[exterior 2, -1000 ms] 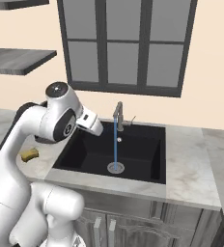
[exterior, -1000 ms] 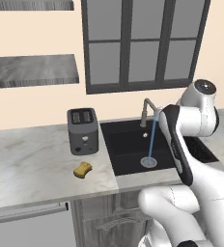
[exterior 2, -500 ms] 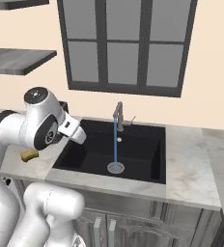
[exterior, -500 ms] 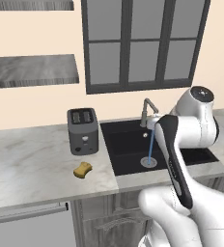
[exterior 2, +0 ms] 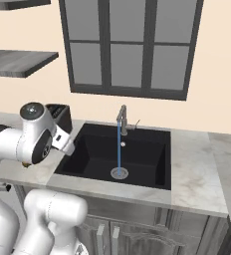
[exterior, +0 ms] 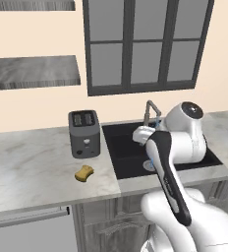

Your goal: Soak the sponge with water for a few seconds and then drop it inside the sink.

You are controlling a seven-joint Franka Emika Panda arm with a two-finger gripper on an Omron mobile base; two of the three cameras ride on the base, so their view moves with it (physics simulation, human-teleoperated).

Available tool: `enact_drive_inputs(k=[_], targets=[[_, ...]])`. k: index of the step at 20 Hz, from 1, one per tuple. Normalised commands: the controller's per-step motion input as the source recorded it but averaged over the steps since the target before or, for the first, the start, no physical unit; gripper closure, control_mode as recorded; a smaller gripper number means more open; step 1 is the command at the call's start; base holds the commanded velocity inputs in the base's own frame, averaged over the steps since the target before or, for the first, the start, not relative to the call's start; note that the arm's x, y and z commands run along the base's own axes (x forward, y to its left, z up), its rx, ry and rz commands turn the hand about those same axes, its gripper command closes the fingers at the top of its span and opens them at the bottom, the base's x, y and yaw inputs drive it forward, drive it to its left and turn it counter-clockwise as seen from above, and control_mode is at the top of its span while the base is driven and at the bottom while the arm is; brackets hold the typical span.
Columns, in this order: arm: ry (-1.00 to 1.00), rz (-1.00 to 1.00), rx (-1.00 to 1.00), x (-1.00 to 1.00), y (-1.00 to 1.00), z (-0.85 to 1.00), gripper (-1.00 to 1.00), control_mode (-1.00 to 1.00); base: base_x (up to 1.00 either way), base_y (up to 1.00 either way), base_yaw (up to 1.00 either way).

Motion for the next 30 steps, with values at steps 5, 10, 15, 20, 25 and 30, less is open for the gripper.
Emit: enact_drive_inputs(k=[5,10,15,20,25,30], targets=[[0.15,0.03,-0.01,0.32,0.67,-0.02,-1.0,-1.0,0.0,0.0,0.0],[0.25,0.0,-0.12,0.16,0.69,0.0,-1.0,-1.0,0.0,0.0,0.0],[0.23,0.0,-0.09,0.15,0.51,-0.01,-1.0,-1.0,0.0,0.0,0.0],[0.11,0.0,-0.02,0.07,0.2,-0.24,-1.0,-1.0,0.0,0.0,0.0],[0.11,0.0,0.0,0.1,0.15,-0.58,-1.0,-1.0,0.0,0.0,0.0],[0.02,0.0,0.01,0.1,0.11,-0.74,-1.0,-1.0,0.0,0.0,0.0]])
